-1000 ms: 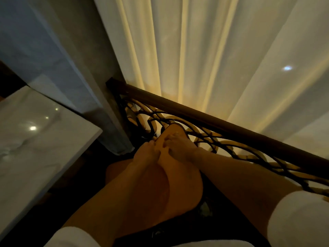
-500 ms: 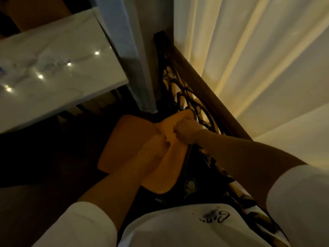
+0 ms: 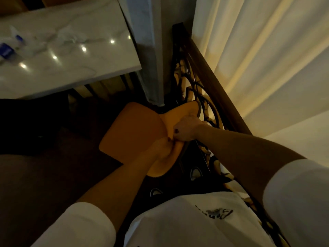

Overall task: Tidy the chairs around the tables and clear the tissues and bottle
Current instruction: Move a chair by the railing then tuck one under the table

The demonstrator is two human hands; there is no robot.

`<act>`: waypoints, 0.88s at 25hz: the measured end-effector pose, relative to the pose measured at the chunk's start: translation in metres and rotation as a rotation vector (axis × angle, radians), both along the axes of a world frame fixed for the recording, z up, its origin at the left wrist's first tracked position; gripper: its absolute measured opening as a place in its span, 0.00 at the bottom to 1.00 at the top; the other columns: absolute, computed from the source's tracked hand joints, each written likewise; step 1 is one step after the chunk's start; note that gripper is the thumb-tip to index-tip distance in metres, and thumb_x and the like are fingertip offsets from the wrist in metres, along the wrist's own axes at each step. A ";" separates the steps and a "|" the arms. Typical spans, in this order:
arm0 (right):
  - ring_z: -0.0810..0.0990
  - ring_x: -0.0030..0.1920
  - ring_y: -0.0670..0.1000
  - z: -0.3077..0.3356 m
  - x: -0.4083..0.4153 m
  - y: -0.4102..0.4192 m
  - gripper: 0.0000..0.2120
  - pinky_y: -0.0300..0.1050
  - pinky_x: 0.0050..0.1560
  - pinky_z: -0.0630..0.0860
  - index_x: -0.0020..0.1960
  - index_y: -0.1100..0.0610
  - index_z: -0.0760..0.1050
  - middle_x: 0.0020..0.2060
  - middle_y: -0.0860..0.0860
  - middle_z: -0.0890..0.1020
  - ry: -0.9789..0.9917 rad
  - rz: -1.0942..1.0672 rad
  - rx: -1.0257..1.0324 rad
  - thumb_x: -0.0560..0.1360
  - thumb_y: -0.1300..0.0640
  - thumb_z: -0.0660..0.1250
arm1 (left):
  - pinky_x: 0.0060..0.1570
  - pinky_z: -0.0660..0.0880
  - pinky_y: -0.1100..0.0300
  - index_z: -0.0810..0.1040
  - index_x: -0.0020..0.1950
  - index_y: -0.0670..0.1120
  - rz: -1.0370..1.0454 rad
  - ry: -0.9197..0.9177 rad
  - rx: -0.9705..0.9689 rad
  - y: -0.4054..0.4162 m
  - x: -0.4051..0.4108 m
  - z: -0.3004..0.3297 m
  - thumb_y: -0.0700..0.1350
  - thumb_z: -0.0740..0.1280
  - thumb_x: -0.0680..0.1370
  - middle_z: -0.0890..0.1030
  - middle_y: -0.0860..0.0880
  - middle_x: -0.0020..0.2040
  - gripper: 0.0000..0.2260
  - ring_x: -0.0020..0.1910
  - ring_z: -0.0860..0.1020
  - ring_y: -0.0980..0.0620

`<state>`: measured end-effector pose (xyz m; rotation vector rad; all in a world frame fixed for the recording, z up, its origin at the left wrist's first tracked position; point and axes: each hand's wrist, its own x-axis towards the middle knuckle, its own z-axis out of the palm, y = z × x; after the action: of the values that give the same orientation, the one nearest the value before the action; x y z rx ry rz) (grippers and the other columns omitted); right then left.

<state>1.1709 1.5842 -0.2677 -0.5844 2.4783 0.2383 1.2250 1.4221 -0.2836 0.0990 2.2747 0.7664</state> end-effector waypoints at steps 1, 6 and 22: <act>0.76 0.48 0.54 0.001 -0.002 0.002 0.19 0.66 0.68 0.59 0.39 0.46 0.72 0.34 0.47 0.73 -0.010 0.010 0.018 0.77 0.36 0.51 | 0.57 0.74 0.50 0.75 0.62 0.44 0.030 -0.086 0.059 0.000 -0.001 0.003 0.53 0.54 0.84 0.79 0.43 0.58 0.18 0.56 0.78 0.43; 0.75 0.44 0.50 -0.006 -0.019 0.026 0.24 0.60 0.63 0.65 0.38 0.46 0.71 0.36 0.46 0.74 -0.078 0.128 -0.101 0.78 0.31 0.48 | 0.59 0.70 0.52 0.72 0.69 0.48 0.106 -0.247 0.247 0.026 0.005 0.021 0.56 0.62 0.82 0.76 0.48 0.62 0.18 0.61 0.74 0.47; 0.75 0.53 0.60 -0.031 -0.026 0.063 0.31 0.68 0.69 0.54 0.37 0.51 0.72 0.41 0.52 0.79 0.188 0.043 -0.122 0.72 0.40 0.33 | 0.56 0.76 0.49 0.64 0.74 0.42 0.054 -0.120 -0.156 0.055 0.024 -0.005 0.49 0.71 0.75 0.72 0.40 0.67 0.31 0.60 0.74 0.42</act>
<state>1.1449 1.6468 -0.2990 -0.6958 2.6778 0.1655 1.2494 1.4770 -0.2884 -0.0797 2.2211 0.6036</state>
